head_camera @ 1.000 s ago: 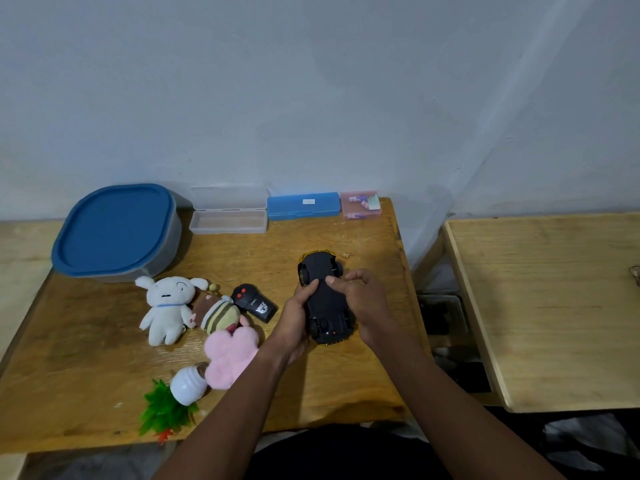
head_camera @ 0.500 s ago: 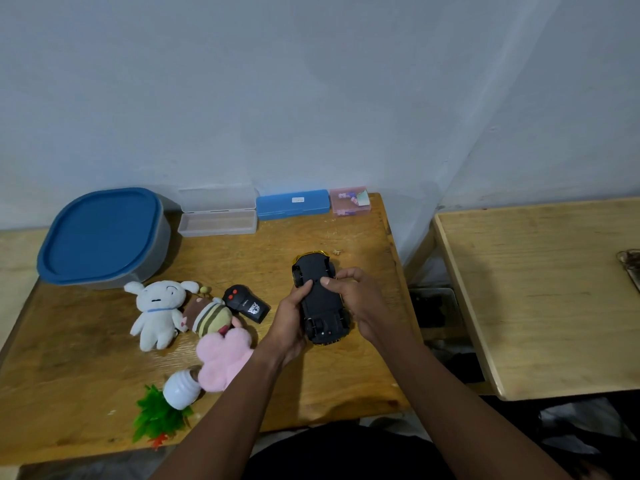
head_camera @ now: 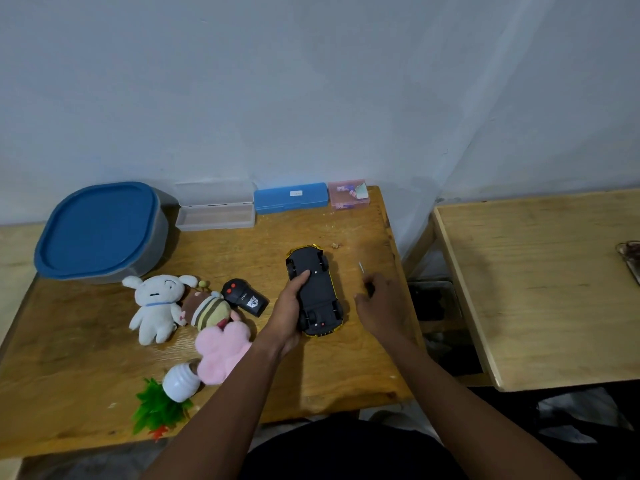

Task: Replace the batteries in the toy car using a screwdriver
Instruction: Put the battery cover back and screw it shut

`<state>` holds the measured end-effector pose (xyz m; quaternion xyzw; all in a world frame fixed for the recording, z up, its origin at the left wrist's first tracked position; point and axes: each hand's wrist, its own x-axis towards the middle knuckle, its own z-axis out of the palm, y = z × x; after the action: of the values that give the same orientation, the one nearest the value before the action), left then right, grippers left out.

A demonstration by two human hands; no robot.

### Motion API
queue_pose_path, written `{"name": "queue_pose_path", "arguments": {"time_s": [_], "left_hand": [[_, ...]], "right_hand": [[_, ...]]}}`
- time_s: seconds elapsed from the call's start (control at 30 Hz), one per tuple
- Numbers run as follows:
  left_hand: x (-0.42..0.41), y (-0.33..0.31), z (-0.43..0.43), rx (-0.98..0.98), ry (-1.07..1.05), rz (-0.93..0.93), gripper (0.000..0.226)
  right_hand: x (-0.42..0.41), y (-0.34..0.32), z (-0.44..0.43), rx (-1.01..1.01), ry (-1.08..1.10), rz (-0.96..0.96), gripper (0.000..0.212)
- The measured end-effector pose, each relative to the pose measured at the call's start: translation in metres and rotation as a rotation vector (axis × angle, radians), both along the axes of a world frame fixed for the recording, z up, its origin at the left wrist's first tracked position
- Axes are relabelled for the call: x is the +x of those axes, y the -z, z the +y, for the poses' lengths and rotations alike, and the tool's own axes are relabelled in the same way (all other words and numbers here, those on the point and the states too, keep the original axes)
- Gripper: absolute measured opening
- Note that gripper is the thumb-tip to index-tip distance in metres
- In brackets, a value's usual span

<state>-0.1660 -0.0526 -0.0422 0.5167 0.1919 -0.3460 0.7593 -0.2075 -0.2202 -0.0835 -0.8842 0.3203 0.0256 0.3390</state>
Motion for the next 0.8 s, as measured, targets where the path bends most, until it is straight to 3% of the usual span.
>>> {"name": "queue_pose_path", "arguments": {"time_s": [0.13,0.27,0.4,0.6,0.8], "left_hand": [[0.001,0.001,0.001,0.013,0.01,-0.007,0.051],[0.003,0.0,0.007,0.025,-0.019,-0.023,0.053],[0.007,-0.001,0.016,0.071,-0.047,-0.072,0.055],[0.013,-0.005,0.024,0.117,-0.071,-0.129,0.073],[0.017,-0.01,0.028,0.111,-0.068,-0.15,0.07]], "right_hand": [[0.0,0.0,0.0,-0.018,-0.072,-0.035,0.034],[0.004,-0.03,0.008,0.249,0.049,-0.181,0.029],[0.004,-0.083,0.024,0.405,0.003,-0.42,0.028],[0.003,-0.125,0.035,0.189,-0.325,-0.463,0.012],[0.009,-0.129,0.041,0.084,-0.354,-0.465,0.012]]}}
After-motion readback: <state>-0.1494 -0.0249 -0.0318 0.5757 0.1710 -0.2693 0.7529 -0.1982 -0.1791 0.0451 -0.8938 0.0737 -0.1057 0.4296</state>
